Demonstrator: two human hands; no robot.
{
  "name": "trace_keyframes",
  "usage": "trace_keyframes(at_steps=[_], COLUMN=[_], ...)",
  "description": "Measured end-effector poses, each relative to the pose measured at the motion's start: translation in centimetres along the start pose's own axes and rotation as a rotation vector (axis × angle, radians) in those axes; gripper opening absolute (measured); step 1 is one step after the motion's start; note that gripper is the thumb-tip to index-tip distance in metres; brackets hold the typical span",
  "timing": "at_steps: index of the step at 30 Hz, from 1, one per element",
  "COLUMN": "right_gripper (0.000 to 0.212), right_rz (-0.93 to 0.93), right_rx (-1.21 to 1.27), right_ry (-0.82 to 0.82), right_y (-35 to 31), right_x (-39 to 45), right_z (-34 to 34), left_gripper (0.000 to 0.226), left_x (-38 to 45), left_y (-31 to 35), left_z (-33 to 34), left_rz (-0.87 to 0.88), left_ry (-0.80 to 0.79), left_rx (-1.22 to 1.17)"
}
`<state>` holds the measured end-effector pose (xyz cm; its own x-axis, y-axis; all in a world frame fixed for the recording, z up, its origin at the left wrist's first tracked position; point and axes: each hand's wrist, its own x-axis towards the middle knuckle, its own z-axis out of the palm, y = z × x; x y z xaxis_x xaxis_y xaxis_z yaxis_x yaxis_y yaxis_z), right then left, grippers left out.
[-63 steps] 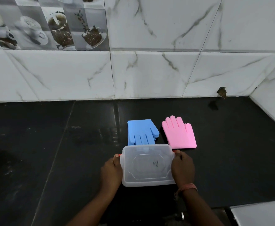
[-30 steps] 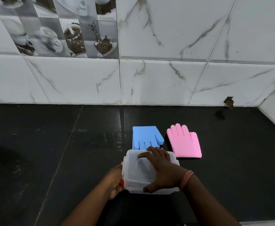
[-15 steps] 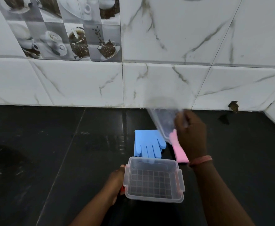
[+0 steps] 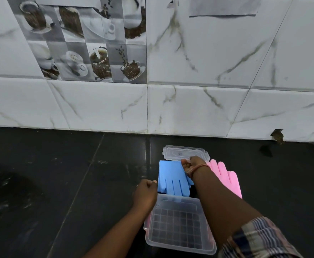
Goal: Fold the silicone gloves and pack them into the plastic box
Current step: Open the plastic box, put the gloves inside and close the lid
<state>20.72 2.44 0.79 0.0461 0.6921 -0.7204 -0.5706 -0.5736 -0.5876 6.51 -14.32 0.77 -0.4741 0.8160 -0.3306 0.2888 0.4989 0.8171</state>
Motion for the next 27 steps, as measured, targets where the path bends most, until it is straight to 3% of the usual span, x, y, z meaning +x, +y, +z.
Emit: trace_keyframes(at_steps=[2, 4, 8, 11, 16, 19, 24, 27], right_gripper=[0.041, 0.038, 0.043, 0.032, 0.061, 0.063, 0.068, 0.056], right_rz=[-0.011, -0.029, -0.181, -0.464, -0.525, -0.426, -0.212, -0.229], right_rx=[0.023, -0.123, -0.586, -1.08, -1.598, -1.532, -1.173, -1.039], right_ry=[-0.008, -0.02, 0.064, 0.339, 0.268, 0.258, 0.039, -0.098], right_y=[-0.1, -0.3, -0.4, 0.2, 3.6, 4.4, 2.9, 2.4], right_x=[0.2, 0.6, 1.3, 1.6, 1.1, 1.9, 2.3, 2.0], right_z=[0.3, 0.1, -0.4, -1.4, -1.2, -0.5, -0.9, -1.2], left_gripper=[0.026, 0.024, 0.022, 0.021, 0.023, 0.017, 0.019, 0.022], left_x=[0.3, 0.6, 1.6, 2.5, 5.0, 6.2, 8.0, 8.8], left_y=[0.1, 0.1, 0.4, 0.8, 1.5, 1.7, 1.2, 0.8], left_z=[0.2, 0.3, 0.5, 0.7, 1.4, 1.8, 2.2, 2.5], left_rz=[0.008, 0.002, -0.004, -0.04, -0.107, -0.117, -0.132, -0.157], left_ry=[-0.014, -0.017, -0.01, -0.022, -0.127, -0.215, -0.267, -0.299], left_rx=[-0.005, -0.017, -0.026, -0.041, -0.032, -0.097, -0.146, -0.216])
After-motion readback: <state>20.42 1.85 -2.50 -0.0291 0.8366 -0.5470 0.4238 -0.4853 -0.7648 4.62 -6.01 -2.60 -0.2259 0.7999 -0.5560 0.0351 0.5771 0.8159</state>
